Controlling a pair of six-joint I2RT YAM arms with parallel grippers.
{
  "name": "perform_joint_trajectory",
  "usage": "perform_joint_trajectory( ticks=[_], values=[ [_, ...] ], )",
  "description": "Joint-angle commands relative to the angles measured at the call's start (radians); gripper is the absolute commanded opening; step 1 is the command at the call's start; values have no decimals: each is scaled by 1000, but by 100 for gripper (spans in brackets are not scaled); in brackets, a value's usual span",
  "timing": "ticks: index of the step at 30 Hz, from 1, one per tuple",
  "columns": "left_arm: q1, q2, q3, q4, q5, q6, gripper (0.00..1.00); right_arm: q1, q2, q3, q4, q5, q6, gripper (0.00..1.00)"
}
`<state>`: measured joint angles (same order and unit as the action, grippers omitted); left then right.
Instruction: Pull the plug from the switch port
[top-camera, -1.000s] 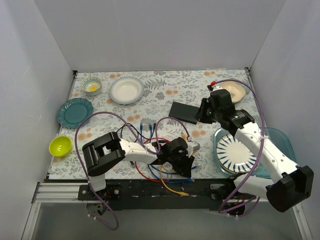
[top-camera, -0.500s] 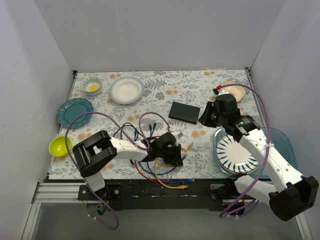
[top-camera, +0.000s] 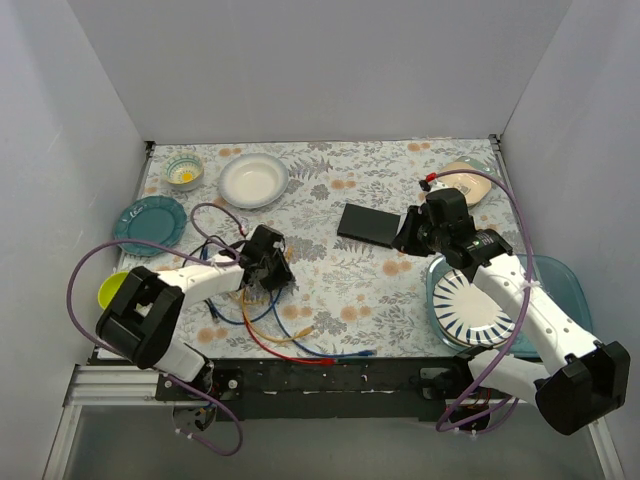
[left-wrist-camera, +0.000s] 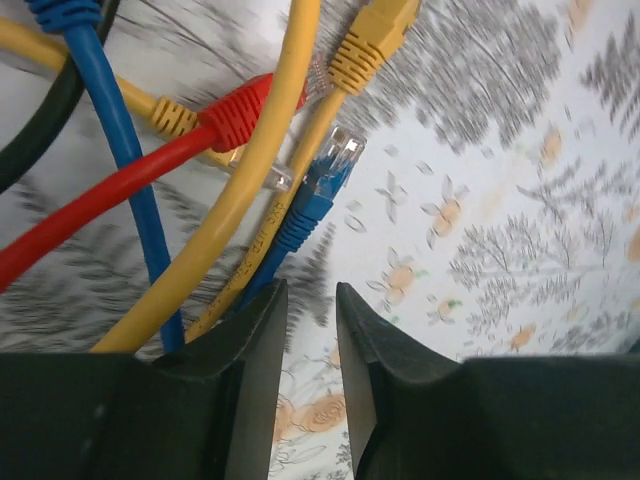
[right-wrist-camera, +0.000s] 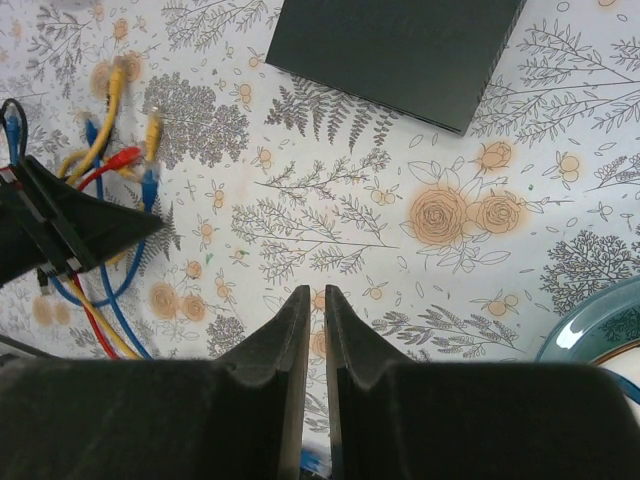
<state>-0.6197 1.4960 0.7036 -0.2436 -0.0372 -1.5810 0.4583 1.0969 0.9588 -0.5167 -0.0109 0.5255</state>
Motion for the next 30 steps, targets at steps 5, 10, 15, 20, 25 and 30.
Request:
perform_joint_trajectory(
  ticks=[5,10,15,20,25,30],
  values=[
    [311,-29,-52,-304,-127,45,34,-9,-3,9,27,5,-7,19],
    [344,-78,8,-338,-173,62,33,-9,-3,1,41,5,-13,18],
    [344,-238,158,-350,-127,59,45,-9,17,47,40,5,-33,20],
    [331,-246,358,-324,-61,39,58,-7,70,80,34,69,-18,32],
    [284,-169,335,-62,150,-16,54,-12,156,89,15,192,51,33],
    [186,181,479,21,236,21,38,-82,276,109,21,267,123,2]
  ],
)
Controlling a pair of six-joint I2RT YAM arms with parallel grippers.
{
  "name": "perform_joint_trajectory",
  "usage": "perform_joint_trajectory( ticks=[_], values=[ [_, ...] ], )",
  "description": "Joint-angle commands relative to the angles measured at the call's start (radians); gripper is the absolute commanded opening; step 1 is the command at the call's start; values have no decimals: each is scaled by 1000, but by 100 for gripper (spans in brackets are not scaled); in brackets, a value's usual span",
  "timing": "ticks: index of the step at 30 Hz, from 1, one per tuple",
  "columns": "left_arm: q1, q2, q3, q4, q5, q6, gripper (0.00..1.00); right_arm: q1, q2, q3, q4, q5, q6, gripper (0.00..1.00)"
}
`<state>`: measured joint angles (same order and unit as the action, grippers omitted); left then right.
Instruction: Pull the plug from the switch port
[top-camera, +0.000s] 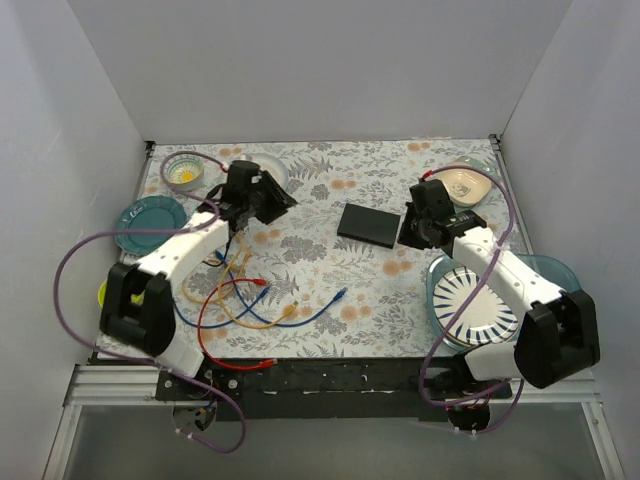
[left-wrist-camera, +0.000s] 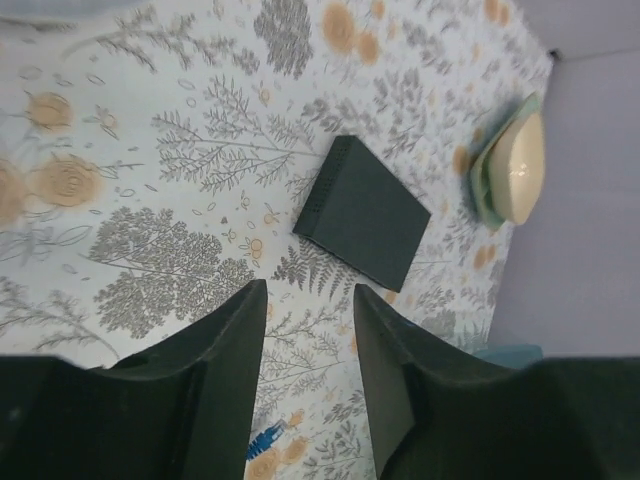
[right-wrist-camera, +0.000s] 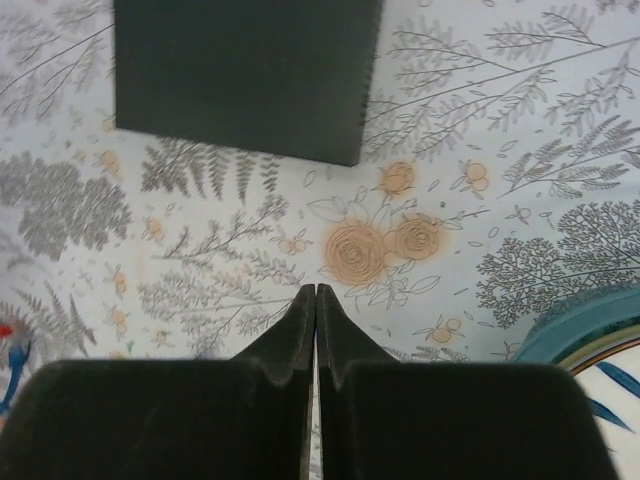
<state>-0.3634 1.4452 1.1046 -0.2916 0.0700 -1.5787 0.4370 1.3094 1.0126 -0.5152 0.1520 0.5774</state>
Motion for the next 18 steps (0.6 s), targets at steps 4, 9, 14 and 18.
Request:
perform_joint_trajectory(
  ticks=[4,9,14,18],
  values=[
    [-92,411,251,60,88,82,33,-125,201,122,29,127,84,1],
    [-75,613,437,10,100,114,25,-158,419,260,-39,130,59,1],
    [-74,820,616,-73,114,120,19,-159,577,328,-49,104,29,1],
    [-75,902,721,-92,135,114,19,-156,666,394,-60,44,-11,1]
  ],
)
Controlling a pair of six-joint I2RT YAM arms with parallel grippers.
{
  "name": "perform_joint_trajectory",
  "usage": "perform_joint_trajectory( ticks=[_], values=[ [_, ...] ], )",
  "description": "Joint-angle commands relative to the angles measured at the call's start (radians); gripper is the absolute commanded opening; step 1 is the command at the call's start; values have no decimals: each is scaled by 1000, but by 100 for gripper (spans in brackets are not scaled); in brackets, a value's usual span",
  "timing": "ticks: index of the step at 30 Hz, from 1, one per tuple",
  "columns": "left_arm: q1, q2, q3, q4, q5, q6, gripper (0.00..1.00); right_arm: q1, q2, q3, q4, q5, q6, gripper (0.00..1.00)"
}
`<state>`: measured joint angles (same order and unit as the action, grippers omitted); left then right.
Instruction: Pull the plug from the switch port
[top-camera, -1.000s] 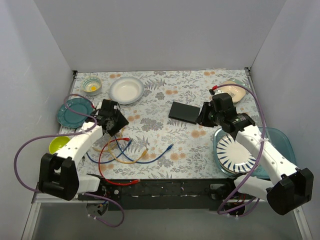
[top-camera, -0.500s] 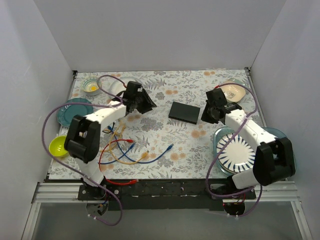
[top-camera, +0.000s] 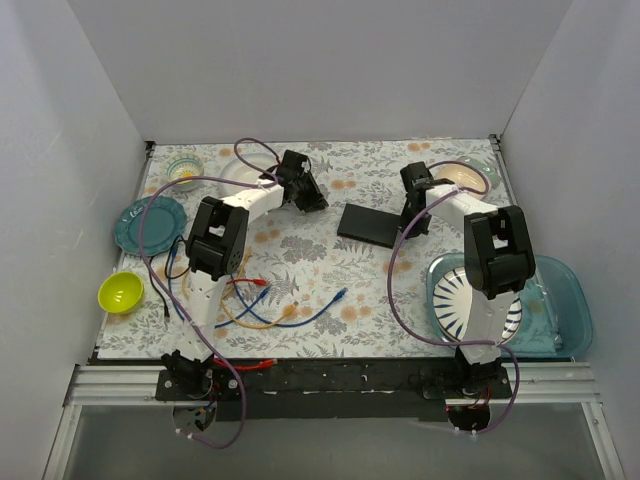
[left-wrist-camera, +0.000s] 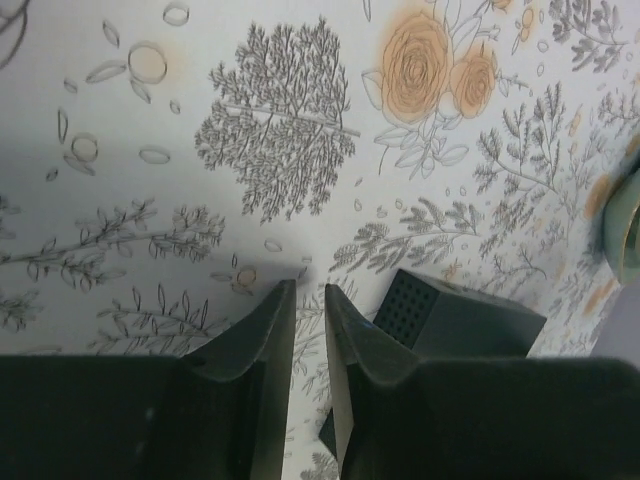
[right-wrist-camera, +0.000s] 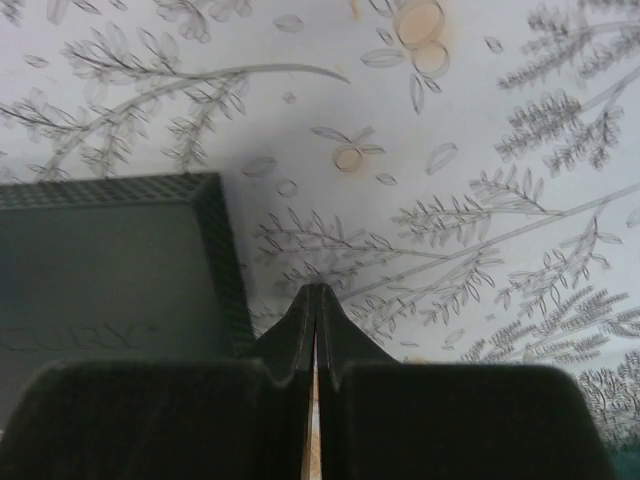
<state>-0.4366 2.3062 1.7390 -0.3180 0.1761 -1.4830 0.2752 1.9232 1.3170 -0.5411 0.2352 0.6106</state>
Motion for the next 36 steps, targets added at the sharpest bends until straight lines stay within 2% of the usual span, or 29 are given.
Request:
perform_joint_trajectory(
  ticks=[1,5,9,14,19,24,30,36],
  values=[
    [-4,54,90,-64,39,6,18,7,65,96,-34,-40,-51,1],
    [-16,59,54,-17,112,6,16,9,79,100,-7,-60,-84,1],
    [-53,-3,-25,13,195,23,15,30,88,97,13,-120,-106,1],
    [-88,-168,-298,161,256,-17,15,139,66,73,53,-148,-120,1],
    [-109,-349,-502,227,229,-43,14,261,30,41,84,-151,-126,1],
    [-108,-546,-671,218,123,-53,15,332,7,-38,128,-201,-72,1],
    [-79,-587,-702,171,102,-57,17,390,17,-70,174,-289,-9,1],
    [-62,-513,-606,136,63,-22,18,407,79,26,165,-323,14,1]
  ],
)
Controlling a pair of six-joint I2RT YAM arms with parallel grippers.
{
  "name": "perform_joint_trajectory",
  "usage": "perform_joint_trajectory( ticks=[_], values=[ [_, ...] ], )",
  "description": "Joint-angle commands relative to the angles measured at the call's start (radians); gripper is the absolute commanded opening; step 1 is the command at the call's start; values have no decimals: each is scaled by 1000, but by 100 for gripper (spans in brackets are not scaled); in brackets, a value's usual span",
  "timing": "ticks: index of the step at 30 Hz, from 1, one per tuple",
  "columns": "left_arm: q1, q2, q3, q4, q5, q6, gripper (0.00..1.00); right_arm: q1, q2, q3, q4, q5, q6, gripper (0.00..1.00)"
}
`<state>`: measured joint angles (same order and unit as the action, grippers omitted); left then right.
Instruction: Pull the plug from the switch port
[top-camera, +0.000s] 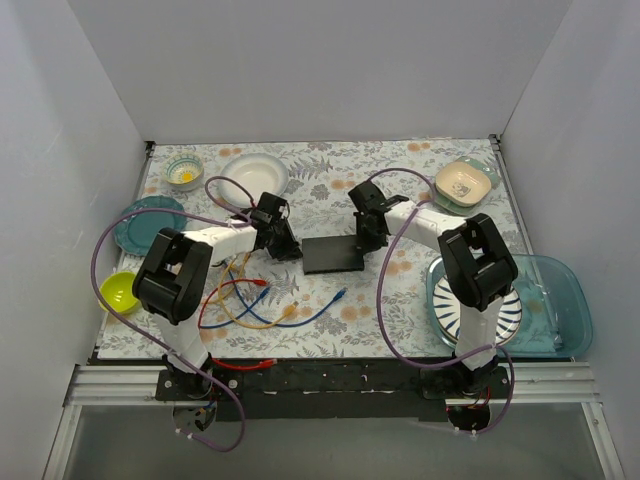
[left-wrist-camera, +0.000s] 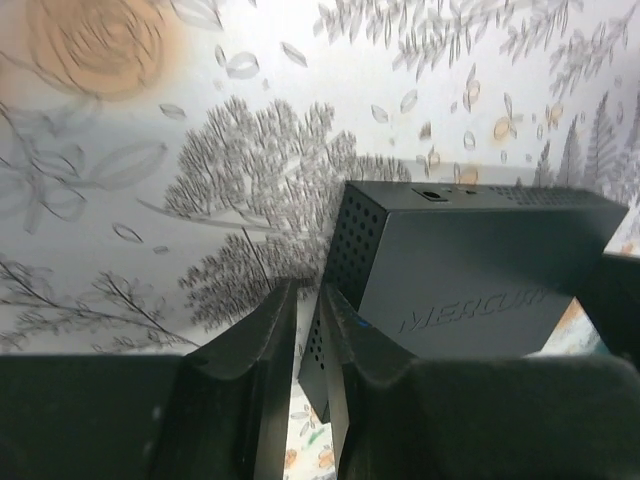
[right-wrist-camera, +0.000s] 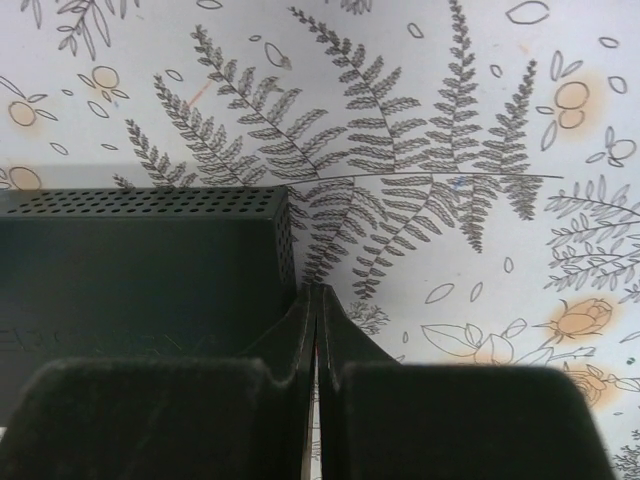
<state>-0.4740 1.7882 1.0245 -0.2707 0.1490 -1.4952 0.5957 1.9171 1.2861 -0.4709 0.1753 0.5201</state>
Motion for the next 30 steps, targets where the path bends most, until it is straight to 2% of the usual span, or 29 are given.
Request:
perform_joint_trajectory(
  ticks=[1,4,8,9,10,12,13,14,15,16,17,18,20,21,22,24,26,30],
  values=[
    [-18,23,129,62,86,-10,18,87,112,96,74,-263,98,1],
    [-3,30,160,36,70,-5,22,87,131,121,49,-266,83,1],
    [-3,-45,111,19,28,-20,30,79,63,35,58,-231,86,1],
    [-3,-76,83,16,-24,-25,36,73,39,18,57,-194,86,1],
    [-3,-108,68,2,-55,-28,38,67,-25,6,49,-182,86,1],
    [-5,-220,48,-16,-185,-16,41,49,-96,-1,25,-46,89,2],
    [-5,-254,55,-57,-237,-1,46,46,-169,-1,14,-10,80,4],
    [-5,-291,66,-83,-282,13,50,44,-206,1,14,25,66,8],
    [-5,-341,103,-108,-325,27,53,44,-245,7,15,88,40,19],
    [-5,-363,124,-158,-394,39,59,44,-313,7,23,107,25,25],
    [-5,-378,150,-182,-423,65,93,49,-346,5,31,122,14,29],
    [-5,-395,170,-203,-448,78,98,55,-401,2,41,157,3,37],
    [-5,-386,238,-272,-465,90,98,81,-450,-10,57,185,-29,43],
    [-6,-374,261,-315,-466,87,98,93,-501,-25,86,209,-44,64],
    [-8,-348,296,-334,-462,79,98,120,-526,-57,100,222,-69,71],
    [-12,-320,319,-389,-437,52,98,142,-591,-85,109,252,-95,96],
    [-12,-316,293,-398,-401,27,98,174,-630,-122,98,271,-135,98],
    [-17,-412,142,-268,-307,36,98,203,-739,-188,51,317,-195,98]
  ],
)
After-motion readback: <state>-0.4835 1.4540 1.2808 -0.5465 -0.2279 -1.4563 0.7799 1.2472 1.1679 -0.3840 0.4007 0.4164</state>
